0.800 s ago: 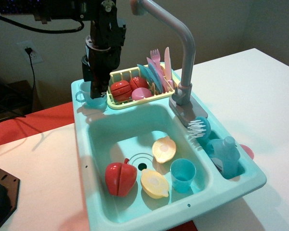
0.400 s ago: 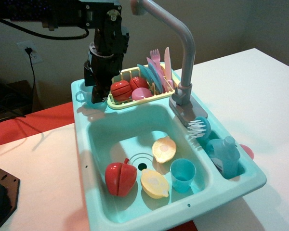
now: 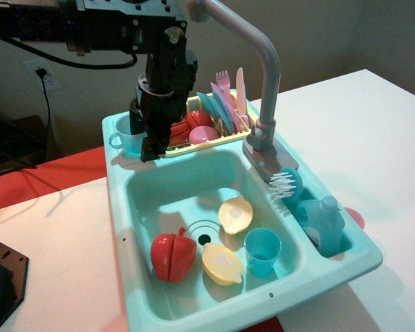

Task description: Put cup from counter to sink

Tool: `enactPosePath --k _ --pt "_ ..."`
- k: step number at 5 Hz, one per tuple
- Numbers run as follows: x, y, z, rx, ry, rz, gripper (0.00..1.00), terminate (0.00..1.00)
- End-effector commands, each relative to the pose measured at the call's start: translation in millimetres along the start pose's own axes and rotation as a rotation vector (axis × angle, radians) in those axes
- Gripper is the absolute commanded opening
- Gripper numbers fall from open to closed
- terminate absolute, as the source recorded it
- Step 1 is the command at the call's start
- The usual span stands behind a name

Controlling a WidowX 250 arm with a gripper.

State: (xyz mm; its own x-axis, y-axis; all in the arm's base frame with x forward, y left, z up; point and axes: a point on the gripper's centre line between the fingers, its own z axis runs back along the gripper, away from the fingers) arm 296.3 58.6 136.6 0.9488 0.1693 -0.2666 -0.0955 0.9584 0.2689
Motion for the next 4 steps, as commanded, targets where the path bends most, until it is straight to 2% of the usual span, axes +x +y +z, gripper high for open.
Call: enactPosePath --k 1,3,4 --pt "-5.0 12.1 -5.2 0.009 -0.034 0.05 0.0 0.0" --pt "-6.8 12.4 -5.6 0.02 -0.044 0.058 0.0 0.0" --pt "-6.8 13.8 -5.6 0.008 -0.048 0.06 0.0 0.0"
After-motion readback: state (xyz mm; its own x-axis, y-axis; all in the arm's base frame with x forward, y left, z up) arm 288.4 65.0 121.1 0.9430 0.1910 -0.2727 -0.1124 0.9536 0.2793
